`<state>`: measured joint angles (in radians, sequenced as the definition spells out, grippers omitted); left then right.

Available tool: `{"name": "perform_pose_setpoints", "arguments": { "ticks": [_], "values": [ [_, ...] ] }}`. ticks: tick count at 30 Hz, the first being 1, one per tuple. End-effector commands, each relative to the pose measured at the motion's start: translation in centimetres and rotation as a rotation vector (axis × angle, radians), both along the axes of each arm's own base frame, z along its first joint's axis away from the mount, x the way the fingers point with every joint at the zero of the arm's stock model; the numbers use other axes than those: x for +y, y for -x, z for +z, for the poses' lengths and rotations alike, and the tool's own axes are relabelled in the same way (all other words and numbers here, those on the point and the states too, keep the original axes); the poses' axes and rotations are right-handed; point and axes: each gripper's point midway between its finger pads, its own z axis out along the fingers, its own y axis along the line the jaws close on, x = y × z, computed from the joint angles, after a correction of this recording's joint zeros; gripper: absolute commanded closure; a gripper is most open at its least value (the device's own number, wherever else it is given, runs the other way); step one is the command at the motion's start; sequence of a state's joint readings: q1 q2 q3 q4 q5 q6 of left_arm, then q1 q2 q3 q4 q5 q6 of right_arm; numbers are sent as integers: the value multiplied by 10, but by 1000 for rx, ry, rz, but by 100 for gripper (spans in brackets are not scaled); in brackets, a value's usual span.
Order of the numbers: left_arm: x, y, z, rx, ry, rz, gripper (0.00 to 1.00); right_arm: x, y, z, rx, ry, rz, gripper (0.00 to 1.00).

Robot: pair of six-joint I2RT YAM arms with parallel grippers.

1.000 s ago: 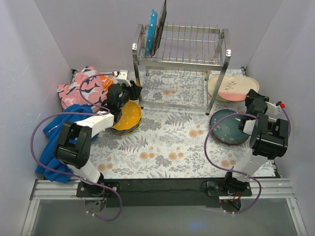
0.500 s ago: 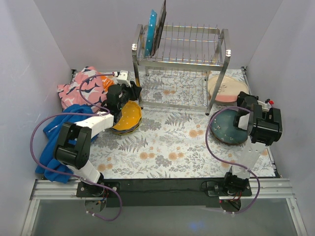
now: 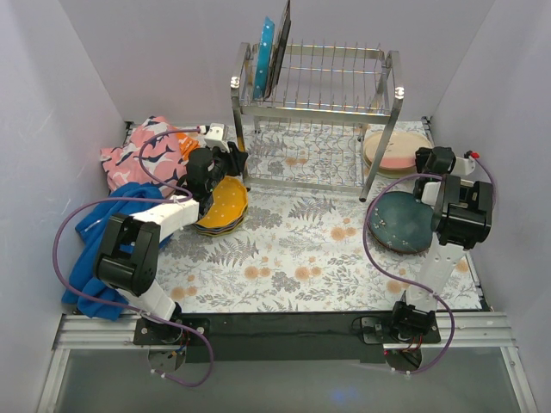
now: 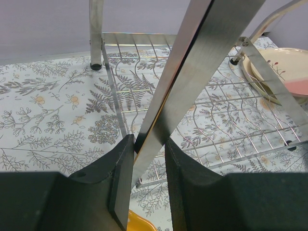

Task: Unload the plates from the dish rack
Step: Place the plate at the center of the board.

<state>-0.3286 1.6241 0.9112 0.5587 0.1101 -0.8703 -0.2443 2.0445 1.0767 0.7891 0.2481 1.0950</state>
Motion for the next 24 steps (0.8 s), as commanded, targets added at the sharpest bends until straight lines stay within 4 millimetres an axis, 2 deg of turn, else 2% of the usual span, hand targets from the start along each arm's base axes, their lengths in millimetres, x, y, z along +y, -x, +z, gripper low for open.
{"name": "perform_pose_setpoints", "arguments": {
  "ticks": [1,8,9,15,16,19,24],
  "values": [
    [14,3,-17,61,-26,44,100,-11,-4,-7,60,19,5,59],
    [10,3,-19,65,-18,33,100,-15,-8,-25,142,31,58,59],
    [12,3,-19,64,-19,37,100,-17,-12,-20,138,43,64,59],
    [14,1,-20,65,-27,52,100,-19,-8,-25,228,71,90,58],
    [14,2,-21,69,-28,50,100,-21,-12,-17,221,85,94,57],
    [16,3,-22,67,-30,58,100,-20,-14,-12,272,105,121,54],
    [14,3,-19,64,-29,48,100,-28,-1,-9,349,137,94,44]
  ]
}}
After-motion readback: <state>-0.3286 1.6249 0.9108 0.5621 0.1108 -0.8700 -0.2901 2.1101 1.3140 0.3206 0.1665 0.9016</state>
